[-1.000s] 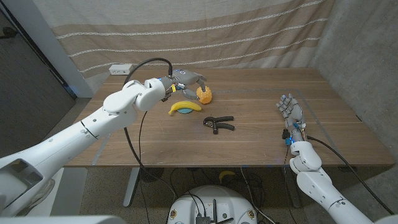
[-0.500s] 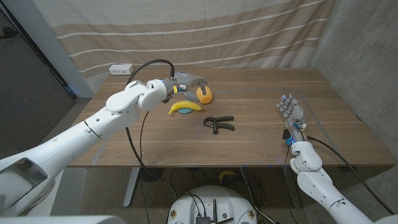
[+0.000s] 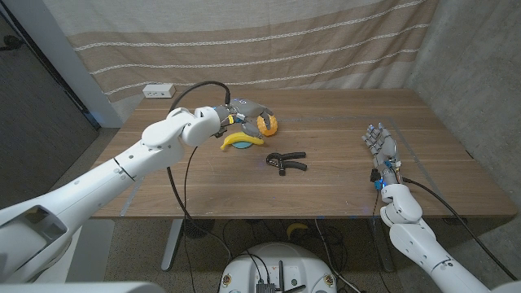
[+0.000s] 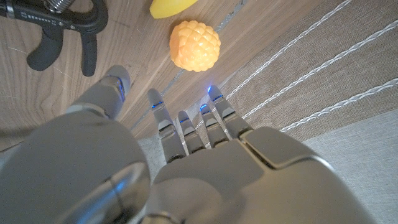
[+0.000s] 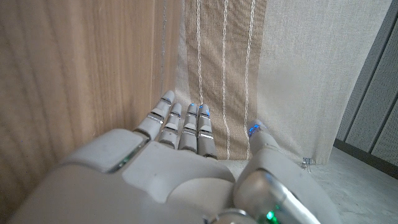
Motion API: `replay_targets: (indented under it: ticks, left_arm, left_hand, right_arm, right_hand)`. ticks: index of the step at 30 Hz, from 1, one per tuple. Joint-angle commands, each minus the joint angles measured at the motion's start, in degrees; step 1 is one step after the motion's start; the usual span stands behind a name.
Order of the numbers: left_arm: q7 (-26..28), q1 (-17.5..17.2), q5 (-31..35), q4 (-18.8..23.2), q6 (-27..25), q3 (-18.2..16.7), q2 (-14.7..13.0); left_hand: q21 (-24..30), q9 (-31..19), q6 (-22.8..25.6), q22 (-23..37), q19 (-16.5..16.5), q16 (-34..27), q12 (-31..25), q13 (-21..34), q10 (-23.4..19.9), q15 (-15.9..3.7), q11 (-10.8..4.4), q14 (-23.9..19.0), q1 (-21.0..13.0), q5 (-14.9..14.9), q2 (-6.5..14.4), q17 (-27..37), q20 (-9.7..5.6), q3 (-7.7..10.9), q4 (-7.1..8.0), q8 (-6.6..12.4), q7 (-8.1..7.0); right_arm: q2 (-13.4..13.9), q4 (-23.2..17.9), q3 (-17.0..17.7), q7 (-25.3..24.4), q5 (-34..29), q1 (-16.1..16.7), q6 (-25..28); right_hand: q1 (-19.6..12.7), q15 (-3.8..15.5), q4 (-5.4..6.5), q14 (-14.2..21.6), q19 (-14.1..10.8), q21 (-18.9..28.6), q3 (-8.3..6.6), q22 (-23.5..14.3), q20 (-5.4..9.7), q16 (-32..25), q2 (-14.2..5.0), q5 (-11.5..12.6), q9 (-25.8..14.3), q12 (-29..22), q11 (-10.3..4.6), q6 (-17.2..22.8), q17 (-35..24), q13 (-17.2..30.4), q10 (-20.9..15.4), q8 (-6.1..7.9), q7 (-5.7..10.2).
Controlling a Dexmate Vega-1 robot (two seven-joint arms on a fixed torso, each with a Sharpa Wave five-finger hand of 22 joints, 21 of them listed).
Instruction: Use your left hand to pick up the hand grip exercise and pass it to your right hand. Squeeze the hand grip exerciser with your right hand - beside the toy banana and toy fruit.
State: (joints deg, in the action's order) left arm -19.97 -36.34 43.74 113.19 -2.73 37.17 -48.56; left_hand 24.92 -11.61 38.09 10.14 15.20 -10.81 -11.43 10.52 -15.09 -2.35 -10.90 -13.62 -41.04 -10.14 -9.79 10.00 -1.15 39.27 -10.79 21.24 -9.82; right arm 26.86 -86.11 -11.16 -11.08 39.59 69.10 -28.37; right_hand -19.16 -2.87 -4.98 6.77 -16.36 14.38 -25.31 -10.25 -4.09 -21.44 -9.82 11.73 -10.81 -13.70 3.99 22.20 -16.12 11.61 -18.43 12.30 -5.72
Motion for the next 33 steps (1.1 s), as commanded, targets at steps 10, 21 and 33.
replay_targets:
  ticks: [10, 21, 33]
  left_arm:
    - [2.89, 0.70, -0.67, -3.62, 3.07, 1.33, 0.88]
    - [1.94, 1.43, -0.55, -5.03, 3.14, 2.38, 1.58]
    - [1.93, 2.30, 0.64, -6.32, 4.17, 3.83, 2.09]
  left_hand:
    - [-0.41, -0.17, 0.79, 0.20, 0.68, -0.21, -0.27, 0.28, -0.74, -4.88, -0.12, -0.71, -1.56, 0.22, 0.20, 0.11, 0.00, -0.84, 0.04, 0.66, 0.54]
    - [-0.70, -0.40, 2.73, 0.22, 1.09, -0.19, -0.23, 0.29, -1.14, -5.13, -0.05, -0.92, -3.20, 0.23, 0.21, 0.11, -0.13, -1.88, 0.02, 1.71, 1.01]
    - [-0.96, -0.49, 2.23, 0.26, 1.21, -0.15, -0.22, 0.29, -1.41, -5.11, 0.04, -0.93, -4.27, 0.28, 0.44, 0.13, -0.09, -2.62, 0.15, 1.64, 0.93]
  right_arm:
    - [0.08, 0.66, -0.21, 0.15, 0.23, -0.97, 0.72]
    - [0.14, 1.13, -0.20, 0.41, 0.54, -1.38, 0.98]
    - [0.13, 1.75, -0.10, 0.72, 0.91, -1.60, 0.98]
  right_hand:
    - [0.63, 0.02, 0.05, 0.69, -0.51, -0.09, -0.52, -0.32, -0.12, -0.42, 0.04, 0.20, -0.10, 0.03, 0.31, 1.02, -0.21, 0.13, -0.85, 0.15, -0.20]
    - [0.73, -0.01, 0.05, 0.78, -0.53, -0.15, -0.56, -0.33, -0.12, -0.41, 0.03, 0.19, -0.12, 0.02, 0.41, 1.26, -0.30, 0.16, -1.12, 0.12, -0.32]
    - [0.83, 0.02, 0.06, 0.81, -0.57, -0.21, -0.59, -0.34, -0.13, -0.38, 0.04, 0.18, -0.13, 0.08, 0.48, 1.37, -0.39, 0.18, -1.21, 0.04, -0.35]
